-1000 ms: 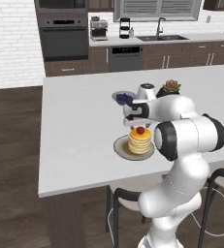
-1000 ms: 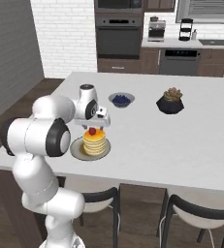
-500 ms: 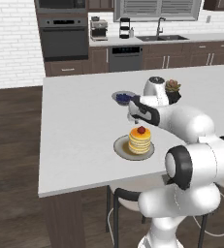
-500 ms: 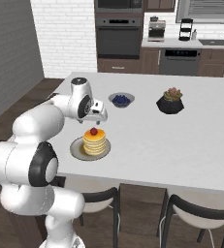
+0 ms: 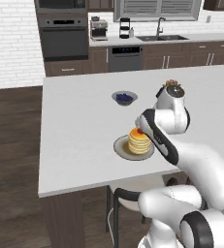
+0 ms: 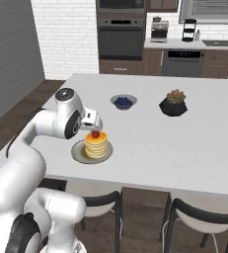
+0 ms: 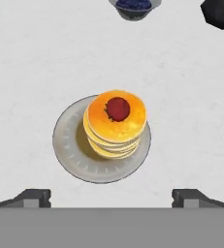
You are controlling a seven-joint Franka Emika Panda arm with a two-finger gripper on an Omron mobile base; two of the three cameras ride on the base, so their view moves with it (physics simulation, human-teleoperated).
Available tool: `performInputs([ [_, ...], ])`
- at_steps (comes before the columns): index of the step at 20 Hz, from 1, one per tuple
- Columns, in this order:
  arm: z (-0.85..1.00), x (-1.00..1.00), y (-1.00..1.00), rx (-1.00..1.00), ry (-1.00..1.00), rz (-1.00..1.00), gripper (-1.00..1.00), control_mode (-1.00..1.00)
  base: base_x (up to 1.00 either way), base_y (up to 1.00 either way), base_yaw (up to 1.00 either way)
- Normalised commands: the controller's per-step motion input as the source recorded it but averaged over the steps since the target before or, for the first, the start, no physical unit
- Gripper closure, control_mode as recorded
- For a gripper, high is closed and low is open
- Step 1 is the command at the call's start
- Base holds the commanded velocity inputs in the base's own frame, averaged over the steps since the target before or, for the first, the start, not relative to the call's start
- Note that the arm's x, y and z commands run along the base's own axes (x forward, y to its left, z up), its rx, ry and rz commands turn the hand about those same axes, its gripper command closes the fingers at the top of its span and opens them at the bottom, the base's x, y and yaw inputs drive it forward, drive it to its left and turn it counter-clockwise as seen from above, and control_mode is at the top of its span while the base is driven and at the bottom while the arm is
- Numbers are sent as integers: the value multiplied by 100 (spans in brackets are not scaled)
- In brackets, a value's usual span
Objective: Take the strawberry from the fridge and place it on top of the pancake, located on the dining counter.
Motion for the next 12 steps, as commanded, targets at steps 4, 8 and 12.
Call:
performInputs([
  [4,51,-100,0,0,-15,0,-100,-100,0,0,0],
  [8,99,-98,0,0,-18,0,-100,-100,0,0,0],
  [12,100,-91,2,0,-22,0,-100,-100,0,0,0],
])
